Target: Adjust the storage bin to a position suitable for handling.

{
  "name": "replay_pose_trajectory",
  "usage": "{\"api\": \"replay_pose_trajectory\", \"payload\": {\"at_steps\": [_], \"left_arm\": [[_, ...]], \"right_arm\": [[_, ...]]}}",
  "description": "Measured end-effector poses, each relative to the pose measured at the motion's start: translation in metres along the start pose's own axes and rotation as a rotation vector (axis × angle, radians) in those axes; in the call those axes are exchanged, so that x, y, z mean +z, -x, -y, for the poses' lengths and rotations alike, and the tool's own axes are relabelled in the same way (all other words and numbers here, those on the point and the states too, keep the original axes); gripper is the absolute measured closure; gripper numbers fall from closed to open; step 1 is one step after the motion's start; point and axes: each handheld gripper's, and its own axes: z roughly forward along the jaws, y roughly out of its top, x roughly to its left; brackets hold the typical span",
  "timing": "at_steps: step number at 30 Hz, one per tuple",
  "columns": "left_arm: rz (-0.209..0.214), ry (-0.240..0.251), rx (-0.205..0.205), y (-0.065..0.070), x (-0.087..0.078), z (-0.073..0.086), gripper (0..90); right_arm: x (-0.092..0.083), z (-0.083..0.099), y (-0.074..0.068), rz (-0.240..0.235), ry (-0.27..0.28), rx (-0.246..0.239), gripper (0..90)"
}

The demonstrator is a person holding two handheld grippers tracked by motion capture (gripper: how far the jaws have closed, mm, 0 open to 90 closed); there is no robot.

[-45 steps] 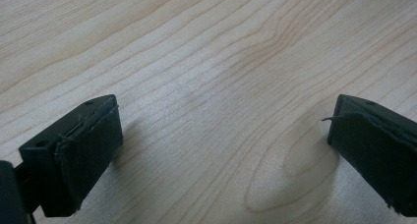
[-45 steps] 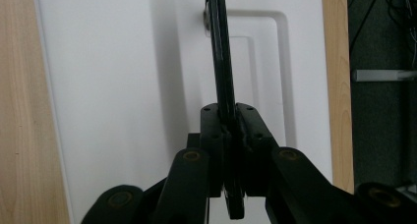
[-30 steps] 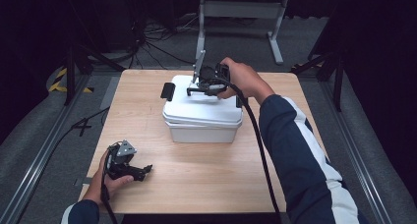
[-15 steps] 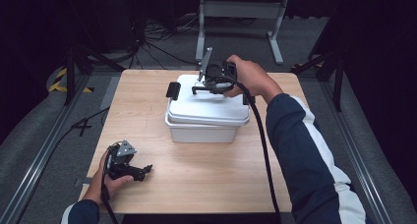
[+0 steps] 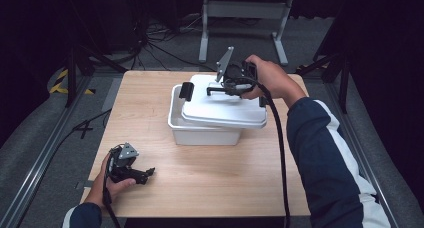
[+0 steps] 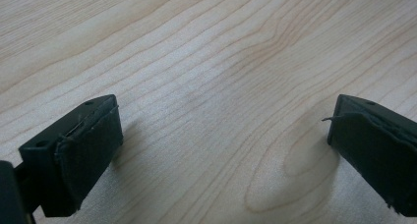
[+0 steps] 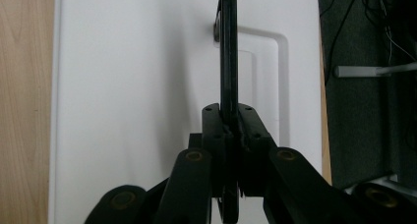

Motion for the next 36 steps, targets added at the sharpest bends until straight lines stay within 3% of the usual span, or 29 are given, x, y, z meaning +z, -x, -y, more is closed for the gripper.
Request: {"api": "replay_pose_trajectory", "payload": {"at_steps": [18, 36], "left_arm": [[0.0, 0.0, 0.0, 0.0, 0.0, 0.0, 0.6], [-0.001, 0.004, 0.002, 0.0, 0.001, 0.0, 0.5]], "right_arm": [[-0.033, 0.06, -0.002, 0.034, 0.001, 0.056, 84.5], [-0.057, 0.129, 0.0, 0.069, 0.014, 0.167, 84.5]]}}
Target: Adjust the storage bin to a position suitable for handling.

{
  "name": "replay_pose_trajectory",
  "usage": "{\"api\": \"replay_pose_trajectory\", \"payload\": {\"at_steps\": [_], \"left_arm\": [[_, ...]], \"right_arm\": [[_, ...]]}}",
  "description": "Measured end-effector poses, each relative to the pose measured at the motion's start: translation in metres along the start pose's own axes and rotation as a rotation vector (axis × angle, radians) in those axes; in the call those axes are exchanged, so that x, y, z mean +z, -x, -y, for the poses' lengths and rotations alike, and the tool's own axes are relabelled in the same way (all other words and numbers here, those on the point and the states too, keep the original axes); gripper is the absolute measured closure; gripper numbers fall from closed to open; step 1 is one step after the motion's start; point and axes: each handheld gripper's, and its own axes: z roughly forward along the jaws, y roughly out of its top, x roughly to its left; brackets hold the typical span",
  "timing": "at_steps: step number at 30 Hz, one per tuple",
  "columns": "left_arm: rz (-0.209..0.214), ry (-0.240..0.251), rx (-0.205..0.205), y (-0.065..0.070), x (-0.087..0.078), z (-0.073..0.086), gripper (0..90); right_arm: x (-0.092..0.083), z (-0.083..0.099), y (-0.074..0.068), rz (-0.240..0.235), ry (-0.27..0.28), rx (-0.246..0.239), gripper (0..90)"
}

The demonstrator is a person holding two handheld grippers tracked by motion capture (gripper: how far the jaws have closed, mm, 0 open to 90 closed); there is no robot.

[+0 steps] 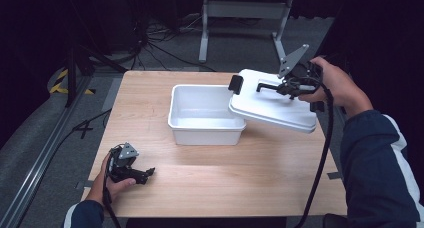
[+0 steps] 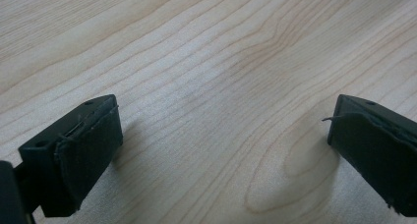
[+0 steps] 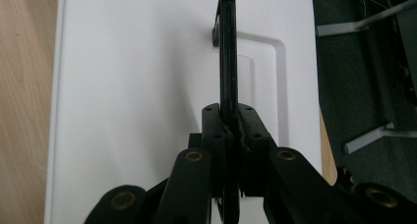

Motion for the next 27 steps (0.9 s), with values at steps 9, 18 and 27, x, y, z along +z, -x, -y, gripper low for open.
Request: {"api": "replay_pose_trajectory", "payload": {"at_steps": [9, 18, 27], "left_arm": [[0.004, -0.002, 0.007, -0.001, 0.0, 0.0, 0.5], [0.008, -0.001, 0.002, 0.0, 0.001, -0.001, 0.3], [0.007, -0.002, 0.002, -0.001, 0.001, -0.001, 0.3]], "right_arm": [[-0.004, 0.037, 0.005, 0.017, -0.011, 0.069, 84.5], [0.001, 0.057, 0.005, 0.022, -0.031, 0.103, 84.5], [0.016, 0.069, 0.006, 0.009, -0.048, 0.133, 84.5]]}}
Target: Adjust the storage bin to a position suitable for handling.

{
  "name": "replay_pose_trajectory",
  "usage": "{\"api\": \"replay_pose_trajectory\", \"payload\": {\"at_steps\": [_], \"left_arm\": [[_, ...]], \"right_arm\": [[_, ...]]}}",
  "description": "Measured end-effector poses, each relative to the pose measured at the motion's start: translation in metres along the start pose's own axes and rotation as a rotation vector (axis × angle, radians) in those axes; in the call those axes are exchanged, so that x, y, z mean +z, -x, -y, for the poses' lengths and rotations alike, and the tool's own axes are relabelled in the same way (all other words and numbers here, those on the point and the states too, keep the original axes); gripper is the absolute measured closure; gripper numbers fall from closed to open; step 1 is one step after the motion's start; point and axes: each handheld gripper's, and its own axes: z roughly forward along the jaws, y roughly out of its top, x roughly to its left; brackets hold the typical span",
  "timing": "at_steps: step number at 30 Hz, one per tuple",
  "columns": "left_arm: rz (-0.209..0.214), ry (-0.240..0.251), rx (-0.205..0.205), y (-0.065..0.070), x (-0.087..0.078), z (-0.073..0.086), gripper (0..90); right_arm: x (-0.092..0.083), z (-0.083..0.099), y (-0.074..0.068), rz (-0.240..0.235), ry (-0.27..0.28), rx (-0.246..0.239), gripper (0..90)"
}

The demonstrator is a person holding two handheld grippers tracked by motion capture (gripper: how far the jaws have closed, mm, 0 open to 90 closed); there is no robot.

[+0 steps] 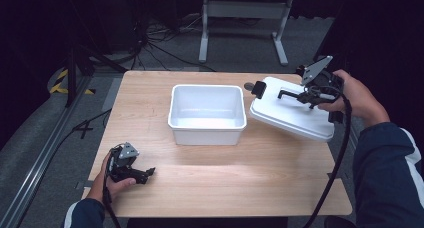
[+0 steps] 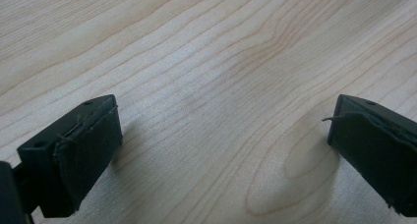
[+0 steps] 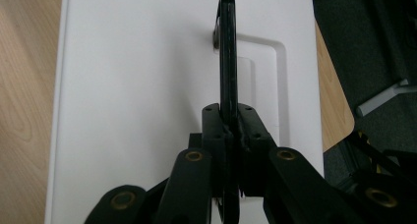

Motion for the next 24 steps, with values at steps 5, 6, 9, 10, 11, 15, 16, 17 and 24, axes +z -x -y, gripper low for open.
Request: {"api": "replay_pose_trajectory", "payload": {"at_steps": [5, 6, 9, 10, 11, 15, 16, 17, 24], "left_arm": [[0.0, 0.0, 0.0, 0.0, 0.0, 0.0, 0.3], [0.0, 0.001, -0.001, 0.0, 0.0, 0.0, 0.3], [0.0, 0.0, 0.0, 0.0, 0.0, 0.0, 0.3], [0.0, 0.001, 0.0, 0.0, 0.0, 0.0, 0.3], [0.0, 0.0, 0.0, 0.0, 0.0, 0.0, 0.3], [0.001, 0.0, 0.0, 0.0, 0.0, 0.0, 0.3], [0.001, 0.0, 0.0, 0.0, 0.0, 0.0, 0.3], [0.001, 0.001, 0.0, 0.0, 0.0, 0.0, 0.3], [0.002, 0.001, 0.001, 0.0, 0.0, 0.0, 0.3]], "right_arm": [[0.012, 0.005, 0.003, -0.005, -0.009, 0.025, 84.6], [0.015, 0.006, 0.003, -0.004, -0.013, 0.026, 84.6], [0.022, 0.008, 0.003, -0.014, -0.023, 0.037, 84.6], [0.025, 0.009, 0.003, -0.012, -0.027, 0.036, 84.6], [0.027, 0.009, 0.003, -0.016, -0.033, 0.039, 84.6], [0.038, 0.01, 0.001, -0.026, -0.032, 0.044, 84.6], [0.041, 0.01, 0.0, -0.033, -0.035, 0.041, 84.5], [0.044, 0.01, -0.001, -0.037, -0.038, 0.044, 84.5], [0.069, 0.012, -0.008, -0.065, -0.053, 0.05, 84.5]]}}
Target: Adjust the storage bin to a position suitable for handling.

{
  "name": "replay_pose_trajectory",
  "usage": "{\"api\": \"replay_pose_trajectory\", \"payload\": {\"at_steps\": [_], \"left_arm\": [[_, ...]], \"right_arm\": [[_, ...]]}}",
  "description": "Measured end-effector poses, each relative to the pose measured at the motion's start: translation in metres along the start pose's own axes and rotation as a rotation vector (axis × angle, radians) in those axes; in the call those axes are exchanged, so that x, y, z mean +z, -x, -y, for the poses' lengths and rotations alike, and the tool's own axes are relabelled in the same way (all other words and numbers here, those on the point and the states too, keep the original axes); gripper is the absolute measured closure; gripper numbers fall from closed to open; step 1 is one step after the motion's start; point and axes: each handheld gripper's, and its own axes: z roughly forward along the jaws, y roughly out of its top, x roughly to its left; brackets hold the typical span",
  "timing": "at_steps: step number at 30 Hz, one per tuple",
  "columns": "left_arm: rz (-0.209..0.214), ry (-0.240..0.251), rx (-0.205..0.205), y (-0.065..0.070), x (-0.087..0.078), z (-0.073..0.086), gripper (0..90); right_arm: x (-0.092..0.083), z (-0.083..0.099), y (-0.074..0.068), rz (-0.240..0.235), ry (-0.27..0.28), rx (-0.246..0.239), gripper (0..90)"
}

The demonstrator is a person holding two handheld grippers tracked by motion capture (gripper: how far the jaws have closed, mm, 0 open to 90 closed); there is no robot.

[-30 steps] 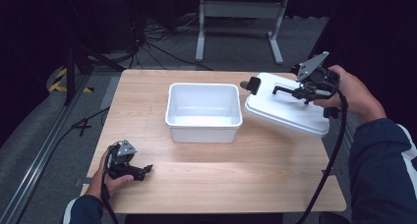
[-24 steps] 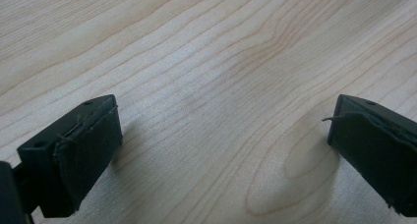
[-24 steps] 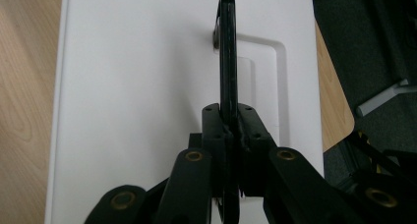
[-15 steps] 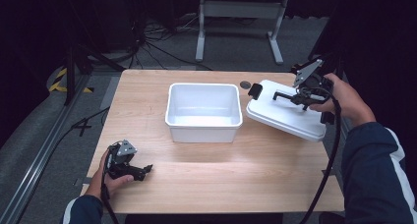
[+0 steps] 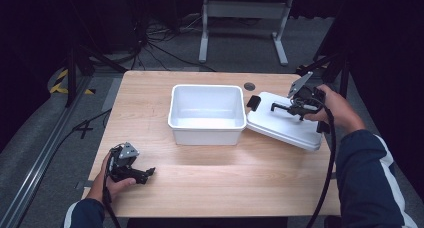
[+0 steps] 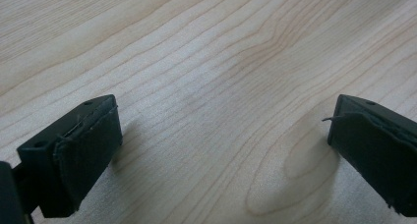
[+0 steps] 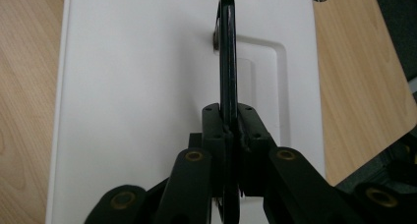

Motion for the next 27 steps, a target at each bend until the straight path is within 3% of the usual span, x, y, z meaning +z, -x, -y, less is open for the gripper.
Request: {"api": "replay_pose_trajectory", "payload": {"at_steps": [11, 27], "left_arm": [[0.0, 0.0, 0.001, 0.0, 0.0, 0.0, 0.3], [0.001, 0.0, 0.001, 0.0, 0.0, 0.0, 0.3]], "right_arm": [[0.028, 0.016, -0.005, -0.032, 0.0, 0.038, 84.5], [0.046, 0.025, -0.016, -0.056, 0.018, 0.058, 84.2]]}}
